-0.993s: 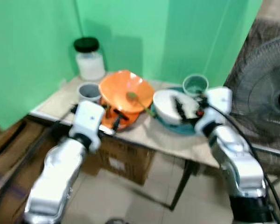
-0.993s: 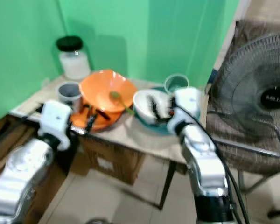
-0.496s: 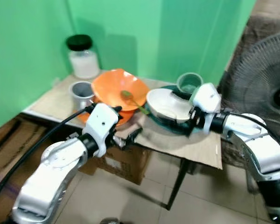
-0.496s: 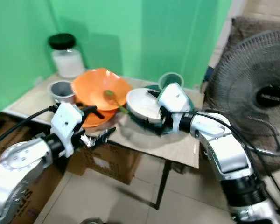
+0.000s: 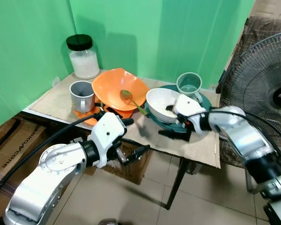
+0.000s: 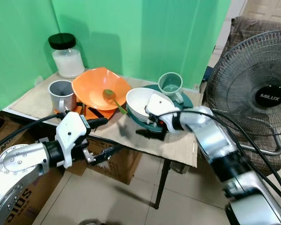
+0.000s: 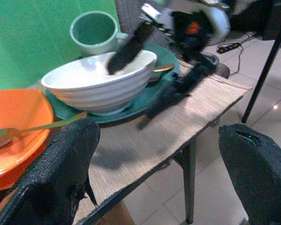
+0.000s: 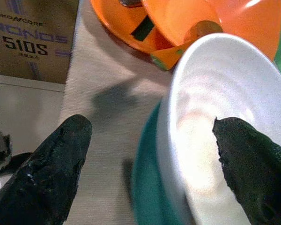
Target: Setting the table
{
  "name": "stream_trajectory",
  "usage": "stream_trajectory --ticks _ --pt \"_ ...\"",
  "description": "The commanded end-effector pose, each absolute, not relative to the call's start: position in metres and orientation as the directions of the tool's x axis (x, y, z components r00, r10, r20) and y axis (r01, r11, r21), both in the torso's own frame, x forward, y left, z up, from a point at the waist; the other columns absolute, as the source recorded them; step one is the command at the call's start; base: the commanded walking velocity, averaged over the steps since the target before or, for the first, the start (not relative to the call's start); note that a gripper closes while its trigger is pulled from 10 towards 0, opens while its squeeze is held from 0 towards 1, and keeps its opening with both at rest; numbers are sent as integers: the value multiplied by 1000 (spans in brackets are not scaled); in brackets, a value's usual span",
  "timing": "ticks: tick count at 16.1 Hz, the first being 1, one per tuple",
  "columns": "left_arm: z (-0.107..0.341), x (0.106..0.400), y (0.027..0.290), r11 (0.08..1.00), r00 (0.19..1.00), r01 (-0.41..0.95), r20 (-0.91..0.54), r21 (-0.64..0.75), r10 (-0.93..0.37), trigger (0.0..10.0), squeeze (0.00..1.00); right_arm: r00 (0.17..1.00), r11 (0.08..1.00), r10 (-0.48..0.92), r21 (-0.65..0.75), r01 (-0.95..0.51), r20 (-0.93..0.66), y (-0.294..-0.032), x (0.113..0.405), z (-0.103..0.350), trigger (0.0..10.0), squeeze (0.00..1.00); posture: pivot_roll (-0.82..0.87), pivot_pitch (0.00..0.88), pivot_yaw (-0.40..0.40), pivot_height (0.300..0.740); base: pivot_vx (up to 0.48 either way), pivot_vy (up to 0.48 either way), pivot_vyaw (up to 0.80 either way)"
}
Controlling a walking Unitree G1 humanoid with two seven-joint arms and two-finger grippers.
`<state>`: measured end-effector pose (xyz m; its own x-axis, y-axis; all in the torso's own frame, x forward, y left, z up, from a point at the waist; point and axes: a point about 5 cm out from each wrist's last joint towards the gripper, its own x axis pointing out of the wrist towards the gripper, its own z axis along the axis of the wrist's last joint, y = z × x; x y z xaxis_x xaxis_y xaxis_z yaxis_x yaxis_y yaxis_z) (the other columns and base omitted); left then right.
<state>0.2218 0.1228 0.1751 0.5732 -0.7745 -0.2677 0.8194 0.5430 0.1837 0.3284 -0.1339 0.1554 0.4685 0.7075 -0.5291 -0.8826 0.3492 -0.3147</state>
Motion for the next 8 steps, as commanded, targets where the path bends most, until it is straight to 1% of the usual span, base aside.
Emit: stream_trajectory --ticks 1,3,4,5,8 --pt "175 218 122 529 557 830 -278 176 -783 10000 0 488 368 679 -320 -873 -548 -137 332 154 3961 0 163 0 3 740 0 0 0" --pt "173 216 121 524 550 835 -283 168 -786 10000 0 500 387 663 -316 -866 -557 -140 335 151 863 0 162 0 2 740 0 0 0" --pt "172 216 121 523 549 836 -284 168 -786 10000 0 503 390 660 -317 -864 -558 -141 336 151 667 0 162 0 2 740 0 0 0" --pt "172 216 121 522 548 836 -284 168 -787 10000 0 505 392 657 -318 -863 -560 -141 337 151 78 0 161 0 2 740 0 0 0" --pt "172 217 121 519 546 838 -286 171 -788 10000 0 517 408 651 -317 -856 -556 -142 341 151 0 0 158 0 5 740 0 0 0"
